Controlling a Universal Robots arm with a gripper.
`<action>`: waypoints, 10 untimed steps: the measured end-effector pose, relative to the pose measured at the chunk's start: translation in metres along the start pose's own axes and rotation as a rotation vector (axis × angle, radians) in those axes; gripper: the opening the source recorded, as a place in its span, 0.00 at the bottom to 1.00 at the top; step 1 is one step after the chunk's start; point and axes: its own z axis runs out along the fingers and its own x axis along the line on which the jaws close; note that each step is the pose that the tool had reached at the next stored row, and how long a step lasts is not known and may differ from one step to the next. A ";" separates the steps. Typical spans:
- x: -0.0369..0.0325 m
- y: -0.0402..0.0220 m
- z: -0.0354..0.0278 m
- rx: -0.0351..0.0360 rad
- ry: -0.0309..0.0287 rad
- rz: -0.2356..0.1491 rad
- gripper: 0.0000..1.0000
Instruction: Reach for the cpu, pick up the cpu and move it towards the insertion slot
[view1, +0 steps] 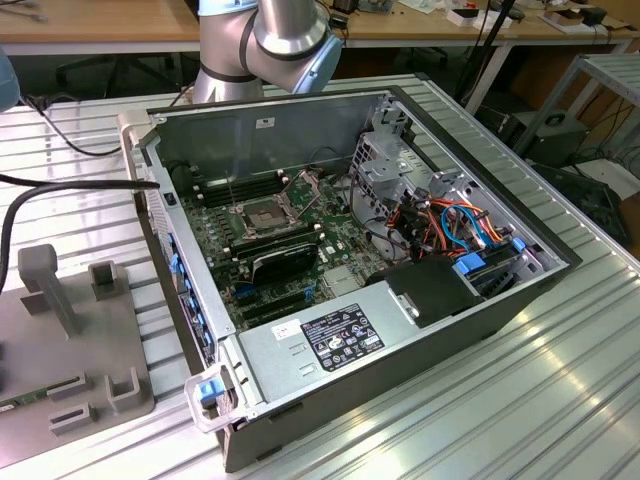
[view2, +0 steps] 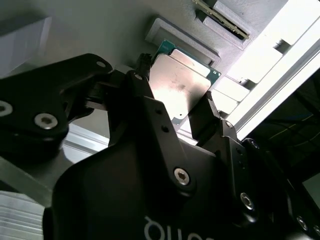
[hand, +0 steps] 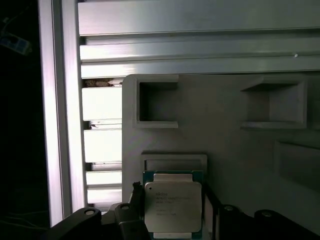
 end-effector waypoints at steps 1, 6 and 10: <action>0.0000 0.0000 -0.0012 -0.0001 -0.0002 0.000 0.55; -0.0001 0.0000 -0.0050 -0.0002 -0.0003 0.000 0.55; -0.0001 0.0000 -0.0077 0.0000 -0.0001 0.000 0.55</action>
